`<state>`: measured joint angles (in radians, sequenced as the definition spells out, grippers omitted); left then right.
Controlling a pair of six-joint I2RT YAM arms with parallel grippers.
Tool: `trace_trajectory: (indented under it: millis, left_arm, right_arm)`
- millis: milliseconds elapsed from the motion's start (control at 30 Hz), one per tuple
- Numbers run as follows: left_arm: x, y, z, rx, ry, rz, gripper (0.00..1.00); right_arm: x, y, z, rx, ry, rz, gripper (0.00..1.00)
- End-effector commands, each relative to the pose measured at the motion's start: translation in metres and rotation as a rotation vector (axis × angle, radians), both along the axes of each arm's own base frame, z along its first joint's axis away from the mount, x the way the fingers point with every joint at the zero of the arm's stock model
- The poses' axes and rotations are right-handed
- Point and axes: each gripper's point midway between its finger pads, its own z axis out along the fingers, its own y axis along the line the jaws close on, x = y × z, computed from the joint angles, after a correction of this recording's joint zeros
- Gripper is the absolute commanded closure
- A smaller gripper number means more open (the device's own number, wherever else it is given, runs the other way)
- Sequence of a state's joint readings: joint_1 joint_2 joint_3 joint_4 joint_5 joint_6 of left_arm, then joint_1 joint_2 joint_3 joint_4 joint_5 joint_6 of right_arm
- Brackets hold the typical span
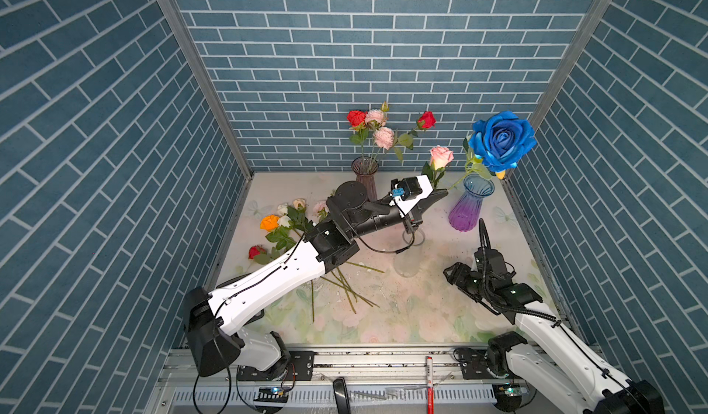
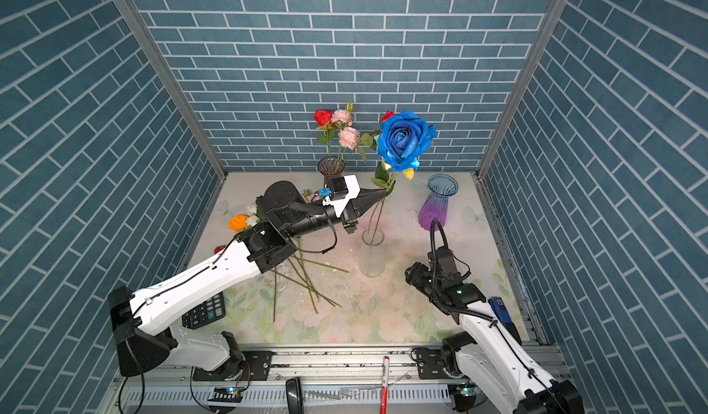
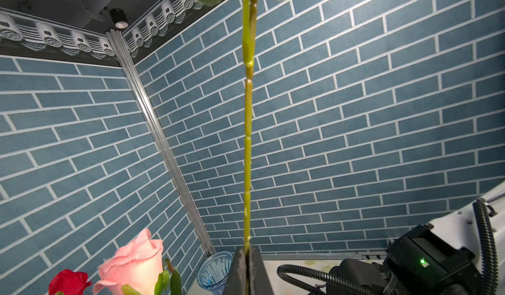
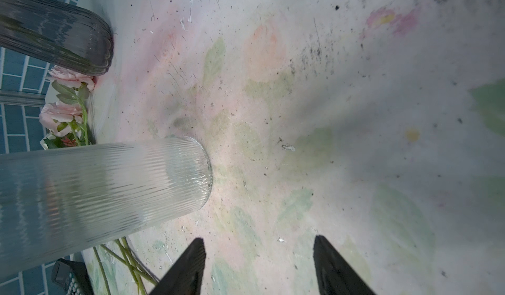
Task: Arrange flowers in a vase
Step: Place the flower in the vase.
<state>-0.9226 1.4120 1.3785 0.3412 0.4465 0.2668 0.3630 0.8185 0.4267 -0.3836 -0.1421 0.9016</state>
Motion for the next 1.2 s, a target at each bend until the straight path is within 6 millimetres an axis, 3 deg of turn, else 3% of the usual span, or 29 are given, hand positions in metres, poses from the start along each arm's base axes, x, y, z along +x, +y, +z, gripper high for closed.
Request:
trace_trajectory:
  millis: [0, 467, 533, 633, 700, 933, 1167]
  left_arm:
    - [0.001, -0.008, -0.015, 0.058, -0.019, -0.003, 1.00]
    - [0.021, -0.039, -0.071, 0.122, 0.125, -0.029, 0.99]
    - [0.026, -0.039, -0.078, 0.149, 0.152, -0.008, 0.87]
    - [0.042, -0.036, -0.088, 0.172, 0.226, 0.078, 0.41]
    - [0.054, -0.030, -0.097, 0.183, 0.280, 0.141, 0.29]
    - [0.059, -0.006, -0.113, 0.210, 0.355, 0.232, 0.25]
    - [0.071, 0.048, -0.126, 0.172, 0.493, 0.387, 0.23]
  right_arm:
    - [-0.004, -0.004, -0.005, -0.001, 0.017, -0.020, 0.35]
    - [-0.004, -0.005, -0.006, 0.001, 0.018, -0.022, 0.35]
    - [-0.004, -0.005, -0.005, 0.002, 0.017, -0.021, 0.35]
    - [-0.004, -0.005, -0.005, 0.004, 0.017, -0.022, 0.35]
    - [-0.004, -0.004, -0.006, 0.003, 0.022, -0.021, 0.35]
    - [-0.004, -0.004, -0.006, 0.006, 0.020, -0.021, 0.35]
    - [-0.002, -0.003, -0.005, 0.008, 0.019, -0.020, 0.35]
